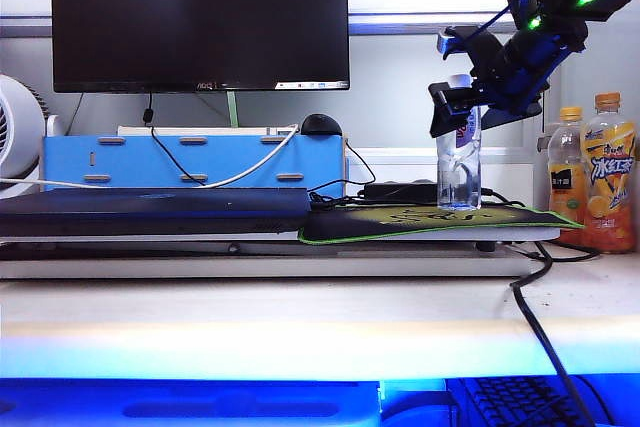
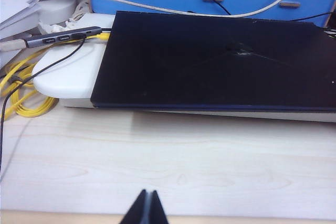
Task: Pick up the mineral water bottle and place it on the laptop.
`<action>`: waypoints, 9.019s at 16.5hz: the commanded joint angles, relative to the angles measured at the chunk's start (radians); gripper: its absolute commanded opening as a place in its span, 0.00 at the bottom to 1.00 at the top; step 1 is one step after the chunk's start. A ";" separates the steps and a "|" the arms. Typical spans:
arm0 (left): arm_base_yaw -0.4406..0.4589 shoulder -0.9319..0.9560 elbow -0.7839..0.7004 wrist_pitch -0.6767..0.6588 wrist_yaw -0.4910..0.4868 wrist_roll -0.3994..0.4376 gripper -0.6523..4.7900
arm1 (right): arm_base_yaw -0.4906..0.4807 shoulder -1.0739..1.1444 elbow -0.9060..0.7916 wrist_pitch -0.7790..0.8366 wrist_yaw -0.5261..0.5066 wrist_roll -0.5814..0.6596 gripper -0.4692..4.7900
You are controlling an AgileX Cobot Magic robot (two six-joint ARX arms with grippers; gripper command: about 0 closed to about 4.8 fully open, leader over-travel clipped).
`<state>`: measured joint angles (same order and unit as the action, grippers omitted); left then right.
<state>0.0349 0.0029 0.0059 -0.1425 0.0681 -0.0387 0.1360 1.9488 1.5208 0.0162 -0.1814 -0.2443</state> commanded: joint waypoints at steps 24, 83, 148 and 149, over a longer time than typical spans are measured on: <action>0.000 -0.002 0.001 0.001 0.003 0.001 0.12 | 0.001 -0.056 0.008 -0.039 -0.047 0.009 0.08; 0.000 -0.002 0.001 0.001 0.003 0.001 0.12 | 0.546 0.000 0.072 0.152 -0.133 0.113 0.08; 0.000 -0.002 0.001 0.001 0.003 0.001 0.12 | 0.520 0.060 0.158 -0.087 -0.068 0.033 1.00; 0.000 -0.002 0.001 0.001 0.003 0.001 0.12 | 0.520 0.040 0.158 -0.098 -0.070 0.030 1.00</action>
<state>0.0349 0.0029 0.0059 -0.1429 0.0681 -0.0383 0.6540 2.0109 1.6733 -0.0875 -0.2462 -0.2100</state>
